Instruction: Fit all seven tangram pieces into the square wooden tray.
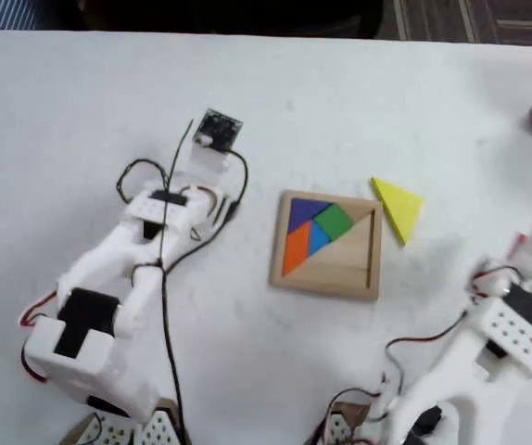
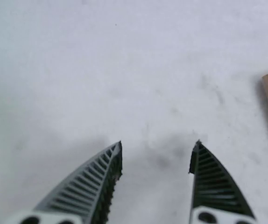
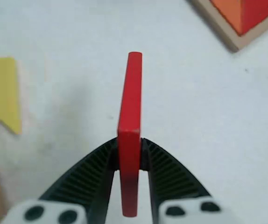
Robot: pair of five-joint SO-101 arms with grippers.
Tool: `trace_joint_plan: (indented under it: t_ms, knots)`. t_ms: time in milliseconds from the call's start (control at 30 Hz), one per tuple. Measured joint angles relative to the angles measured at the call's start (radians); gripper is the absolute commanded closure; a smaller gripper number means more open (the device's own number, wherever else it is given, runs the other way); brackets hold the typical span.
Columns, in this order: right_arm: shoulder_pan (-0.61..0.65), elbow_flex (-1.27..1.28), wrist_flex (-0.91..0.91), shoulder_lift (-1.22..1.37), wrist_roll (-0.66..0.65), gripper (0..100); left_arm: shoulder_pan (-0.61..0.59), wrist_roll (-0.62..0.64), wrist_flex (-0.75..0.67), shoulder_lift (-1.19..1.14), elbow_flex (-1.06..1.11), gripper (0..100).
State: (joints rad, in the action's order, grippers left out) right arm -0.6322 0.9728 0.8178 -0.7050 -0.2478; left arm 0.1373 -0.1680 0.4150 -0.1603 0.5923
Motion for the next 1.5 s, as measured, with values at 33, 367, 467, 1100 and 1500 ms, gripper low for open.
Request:
trace_joint_plan:
  t_ms: [33,367,467,1100,1500]
  knots:
    - [0.040,0.000,0.029,-0.020,0.000,98.1,-0.005,0.000,0.000,0.000,0.000,76]
    - [0.446,0.008,0.123,-0.057,0.186,98.0,-0.014,0.000,0.000,0.000,0.000,76]
    - [0.548,0.031,0.100,-0.057,0.253,98.0,-0.014,0.000,0.000,0.000,0.000,76]
    - [0.790,0.115,-0.109,-0.005,0.373,98.0,-0.014,0.000,0.000,0.000,0.000,76]
    - [0.822,-0.048,0.077,0.229,-0.153,98.0,-0.014,0.000,0.000,0.000,0.000,76]
